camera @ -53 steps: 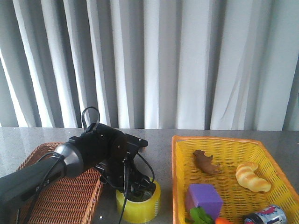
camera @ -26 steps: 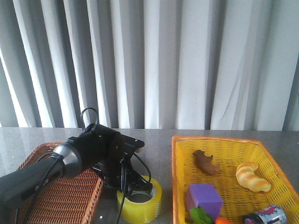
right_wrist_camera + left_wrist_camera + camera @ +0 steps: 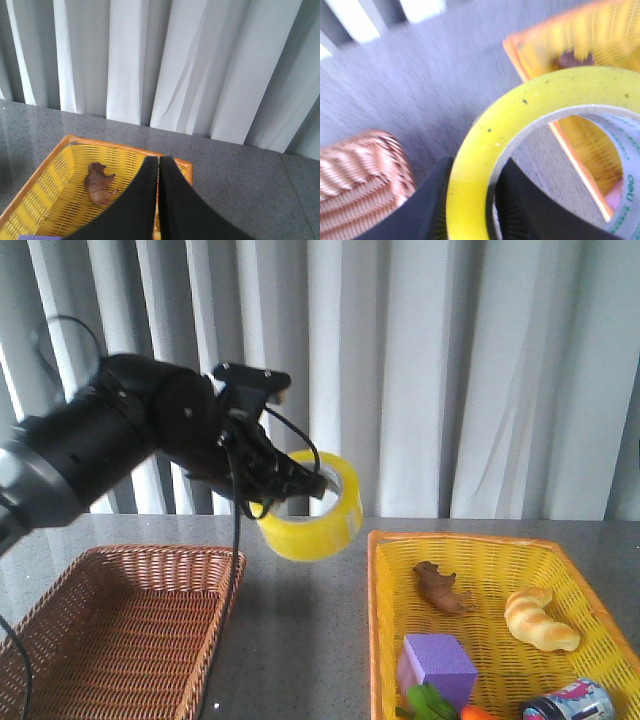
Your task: Transfer tape with both arms
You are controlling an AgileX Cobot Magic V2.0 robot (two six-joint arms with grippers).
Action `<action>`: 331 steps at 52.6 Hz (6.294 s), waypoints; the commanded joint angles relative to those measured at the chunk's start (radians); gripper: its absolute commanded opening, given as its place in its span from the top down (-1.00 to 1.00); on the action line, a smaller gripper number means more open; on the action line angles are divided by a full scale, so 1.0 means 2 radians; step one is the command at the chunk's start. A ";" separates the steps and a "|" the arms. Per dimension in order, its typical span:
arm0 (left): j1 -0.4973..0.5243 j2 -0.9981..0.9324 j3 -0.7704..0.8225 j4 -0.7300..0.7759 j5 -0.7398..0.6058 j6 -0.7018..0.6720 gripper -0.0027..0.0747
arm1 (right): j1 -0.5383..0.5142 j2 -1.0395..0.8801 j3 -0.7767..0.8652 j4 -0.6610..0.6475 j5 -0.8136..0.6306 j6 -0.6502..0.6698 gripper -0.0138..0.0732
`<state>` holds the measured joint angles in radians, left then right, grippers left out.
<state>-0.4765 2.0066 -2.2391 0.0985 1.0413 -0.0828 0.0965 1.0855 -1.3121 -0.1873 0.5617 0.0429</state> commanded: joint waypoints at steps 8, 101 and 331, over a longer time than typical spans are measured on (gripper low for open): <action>0.045 -0.086 -0.024 0.040 0.013 -0.013 0.95 | -0.002 -0.008 -0.013 -0.008 -0.037 0.000 0.70; 0.188 -0.066 0.255 0.032 -0.037 -0.015 -0.42 | -0.002 -0.008 -0.013 -0.008 -0.037 0.000 0.70; 0.193 -1.017 1.121 -0.068 -0.536 0.046 0.95 | -0.002 -0.008 -0.013 -0.007 -0.037 0.001 0.70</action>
<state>-0.0906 -0.0114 0.0258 -0.0296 0.0463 0.0115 0.0965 1.0825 -1.3121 -0.1873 0.5628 0.0439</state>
